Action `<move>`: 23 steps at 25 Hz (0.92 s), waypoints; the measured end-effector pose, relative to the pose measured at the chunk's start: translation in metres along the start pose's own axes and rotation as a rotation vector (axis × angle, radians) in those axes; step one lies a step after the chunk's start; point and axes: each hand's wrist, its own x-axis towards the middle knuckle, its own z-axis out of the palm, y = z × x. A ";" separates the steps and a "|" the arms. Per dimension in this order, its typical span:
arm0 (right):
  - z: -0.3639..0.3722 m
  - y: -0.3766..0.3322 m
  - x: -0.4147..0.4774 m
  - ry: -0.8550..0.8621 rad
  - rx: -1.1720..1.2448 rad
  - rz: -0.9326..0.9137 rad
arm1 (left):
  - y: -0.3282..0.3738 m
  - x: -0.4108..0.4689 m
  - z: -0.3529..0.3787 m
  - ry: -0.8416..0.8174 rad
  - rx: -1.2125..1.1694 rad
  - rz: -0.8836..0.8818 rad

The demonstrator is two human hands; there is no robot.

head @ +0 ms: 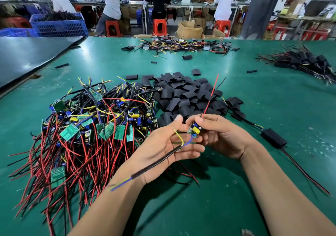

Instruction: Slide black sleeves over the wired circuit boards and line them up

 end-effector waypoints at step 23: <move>-0.050 -0.004 -0.005 0.991 -0.775 -0.108 | -0.015 0.007 0.000 0.369 0.263 0.147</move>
